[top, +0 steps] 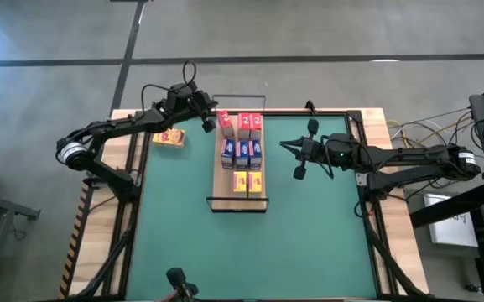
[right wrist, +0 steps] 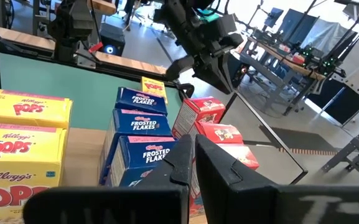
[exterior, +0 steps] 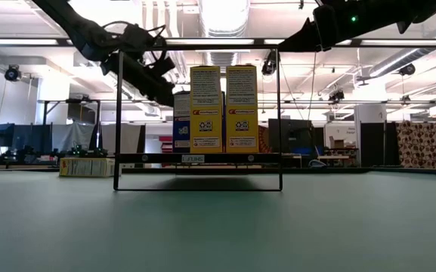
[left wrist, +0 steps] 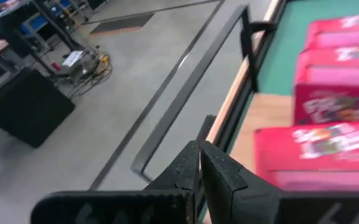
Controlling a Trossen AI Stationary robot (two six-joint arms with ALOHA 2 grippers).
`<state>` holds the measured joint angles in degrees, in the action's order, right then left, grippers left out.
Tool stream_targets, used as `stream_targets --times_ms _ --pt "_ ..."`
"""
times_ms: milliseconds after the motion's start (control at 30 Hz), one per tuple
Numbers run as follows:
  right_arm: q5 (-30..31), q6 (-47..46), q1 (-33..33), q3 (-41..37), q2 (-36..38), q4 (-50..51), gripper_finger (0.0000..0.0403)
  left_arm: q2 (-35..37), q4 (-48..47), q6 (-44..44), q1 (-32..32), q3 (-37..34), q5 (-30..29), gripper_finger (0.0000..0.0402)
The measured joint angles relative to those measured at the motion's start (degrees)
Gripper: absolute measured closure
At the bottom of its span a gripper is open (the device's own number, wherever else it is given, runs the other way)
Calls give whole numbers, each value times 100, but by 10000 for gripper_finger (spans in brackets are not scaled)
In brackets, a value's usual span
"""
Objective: Stack cereal on shelf
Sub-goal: Put the red cereal box on the shelf aligned with the other red cereal box
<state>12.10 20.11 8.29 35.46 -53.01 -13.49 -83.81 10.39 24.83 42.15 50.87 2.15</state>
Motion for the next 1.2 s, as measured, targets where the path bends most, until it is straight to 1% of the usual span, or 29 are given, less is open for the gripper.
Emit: stream_targets --times_ms 267,433,533,667,733,833,1000,1100,1200 --pt "0 5 0 1 0 27 394 -307 56 -149 30 0 26 401" --pt "2 27 0 2 1 27 394 -419 192 -205 11 0 460 401" --pt "2 29 -1 2 0 25 394 -424 344 -275 -37 0 504 401" --pt "2 44 -1 2 1 21 394 -424 497 -316 -110 0 741 401" --pt "2 44 -1 2 2 21 394 -424 507 -334 -139 0 718 401" --pt "2 44 -1 2 2 23 394 -373 469 -386 -133 0 486 401" --pt "2 44 1 2 2 45 394 -206 275 -349 -131 0 277 401" --pt "5 44 1 2 2 76 394 -10 -102 -295 -133 0 117 401" --pt "7 44 1 2 2 78 394 243 -658 -230 -127 0 79 401"
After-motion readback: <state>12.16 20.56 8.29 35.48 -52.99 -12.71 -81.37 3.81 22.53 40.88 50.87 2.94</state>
